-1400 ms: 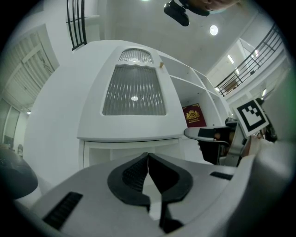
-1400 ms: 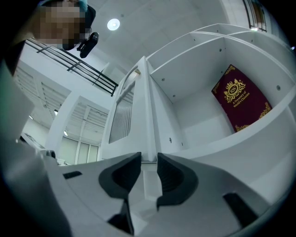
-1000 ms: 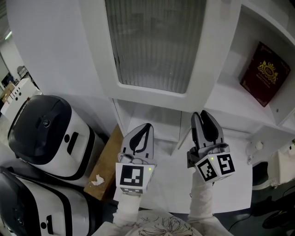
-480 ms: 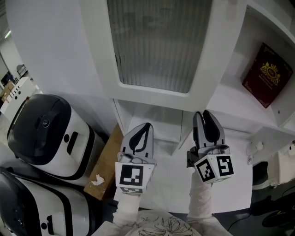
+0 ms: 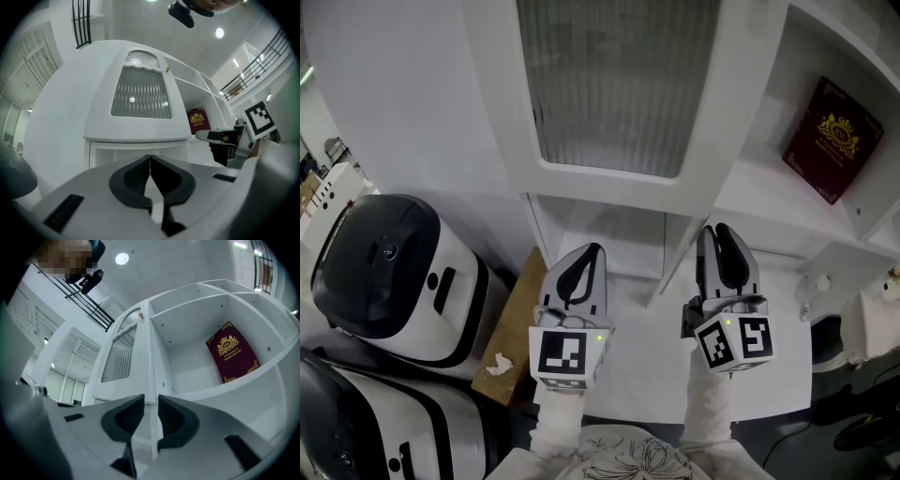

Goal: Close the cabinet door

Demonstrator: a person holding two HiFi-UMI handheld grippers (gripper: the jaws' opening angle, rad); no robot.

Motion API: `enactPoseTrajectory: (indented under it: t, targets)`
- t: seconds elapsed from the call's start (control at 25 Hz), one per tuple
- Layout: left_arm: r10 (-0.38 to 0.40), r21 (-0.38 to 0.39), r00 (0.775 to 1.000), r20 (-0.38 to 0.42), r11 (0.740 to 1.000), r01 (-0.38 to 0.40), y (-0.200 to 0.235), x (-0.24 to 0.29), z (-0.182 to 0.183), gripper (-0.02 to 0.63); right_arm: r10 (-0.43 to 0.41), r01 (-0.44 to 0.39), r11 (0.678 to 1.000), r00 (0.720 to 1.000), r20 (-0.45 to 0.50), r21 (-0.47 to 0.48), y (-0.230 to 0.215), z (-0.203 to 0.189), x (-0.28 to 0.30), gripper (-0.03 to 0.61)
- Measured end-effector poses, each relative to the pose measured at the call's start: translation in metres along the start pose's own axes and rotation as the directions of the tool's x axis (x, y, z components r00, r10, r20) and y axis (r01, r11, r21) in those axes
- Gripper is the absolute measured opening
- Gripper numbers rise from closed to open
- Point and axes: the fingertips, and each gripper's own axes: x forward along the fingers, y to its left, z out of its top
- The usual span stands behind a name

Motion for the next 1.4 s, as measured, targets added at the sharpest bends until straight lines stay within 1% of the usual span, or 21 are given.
enactPoseTrajectory:
  t: [0.16, 0.36, 0.6, 0.76, 0.84, 1.4]
  targets:
    - [-0.016, -0.008, 1.0, 0.008, 1.0, 0.016, -0.003, -0.008, 0.004, 0.005, -0.061, 0.06, 0.998, 0.998, -0.022, -0.031, 0.001, 0.0, -0.014, 0.083]
    - [-0.033, -0.025, 0.999, 0.018, 0.999, 0.034, -0.006, -0.017, 0.008, 0.005, -0.102, 0.099, 0.992, 0.994, -0.041, -0.074, 0.006, 0.0, -0.028, 0.054]
    - [-0.055, -0.036, 0.998, 0.033, 0.998, 0.056, -0.006, -0.026, 0.014, 0.005, -0.155, 0.149, 0.984, 0.986, -0.056, -0.101, 0.013, -0.001, -0.046, 0.041]
    - [-0.063, -0.045, 0.997, 0.041, 0.997, 0.065, -0.007, -0.03, 0.016, 0.005, -0.176, 0.167, 0.978, 0.982, -0.068, -0.123, 0.017, -0.005, -0.055, 0.035]
    - [-0.068, -0.047, 0.997, 0.042, 0.996, 0.07, -0.008, -0.032, 0.016, 0.005, -0.184, 0.175, 0.977, 0.98, -0.069, -0.119, 0.02, -0.006, -0.06, 0.03]
    - [-0.076, -0.048, 0.996, 0.053, 0.996, 0.079, -0.015, -0.041, 0.021, 0.005, -0.204, 0.192, 0.97, 0.976, -0.071, -0.151, 0.025, -0.004, -0.076, 0.022]
